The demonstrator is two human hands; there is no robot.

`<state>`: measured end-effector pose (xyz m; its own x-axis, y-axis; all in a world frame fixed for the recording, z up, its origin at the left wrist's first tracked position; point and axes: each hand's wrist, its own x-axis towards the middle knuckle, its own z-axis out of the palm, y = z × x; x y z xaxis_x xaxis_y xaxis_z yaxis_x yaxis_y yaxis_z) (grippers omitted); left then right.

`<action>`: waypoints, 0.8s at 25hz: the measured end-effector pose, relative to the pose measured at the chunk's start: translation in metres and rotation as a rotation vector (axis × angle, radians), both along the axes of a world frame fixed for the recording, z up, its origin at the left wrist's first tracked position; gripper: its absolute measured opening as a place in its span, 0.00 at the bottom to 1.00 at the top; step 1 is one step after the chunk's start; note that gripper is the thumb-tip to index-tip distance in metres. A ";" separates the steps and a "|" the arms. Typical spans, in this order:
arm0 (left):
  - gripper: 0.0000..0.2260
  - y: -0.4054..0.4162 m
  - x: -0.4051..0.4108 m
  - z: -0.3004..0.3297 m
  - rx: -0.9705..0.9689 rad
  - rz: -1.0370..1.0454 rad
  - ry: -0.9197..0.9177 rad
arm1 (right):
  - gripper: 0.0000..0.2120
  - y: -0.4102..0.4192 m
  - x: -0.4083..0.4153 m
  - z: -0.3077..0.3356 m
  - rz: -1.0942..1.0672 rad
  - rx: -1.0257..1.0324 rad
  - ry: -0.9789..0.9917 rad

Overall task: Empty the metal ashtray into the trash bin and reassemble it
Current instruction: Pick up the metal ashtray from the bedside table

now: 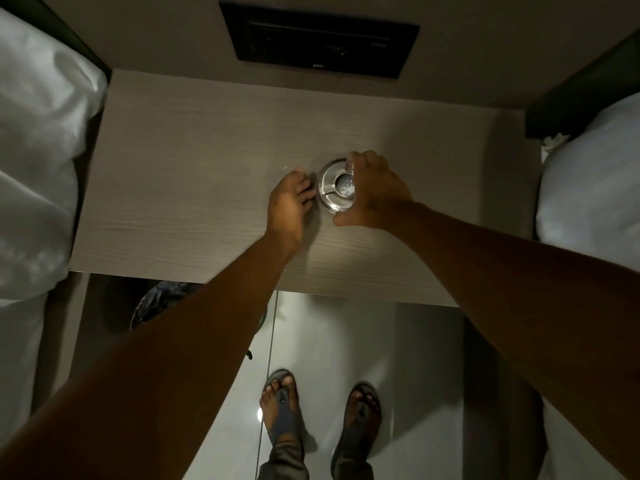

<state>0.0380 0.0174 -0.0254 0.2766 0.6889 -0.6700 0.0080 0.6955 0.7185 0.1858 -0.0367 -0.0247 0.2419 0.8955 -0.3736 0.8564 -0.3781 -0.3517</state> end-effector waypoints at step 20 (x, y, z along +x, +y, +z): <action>0.32 0.009 -0.009 -0.014 -0.582 -0.246 -0.679 | 0.53 0.005 0.004 0.050 0.437 0.150 0.111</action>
<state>0.0292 0.0262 -0.0393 0.8303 0.1653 -0.5323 -0.0921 0.9826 0.1614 0.1901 -0.0317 0.0257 -0.2039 0.9505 -0.2343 0.8780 0.0717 -0.4733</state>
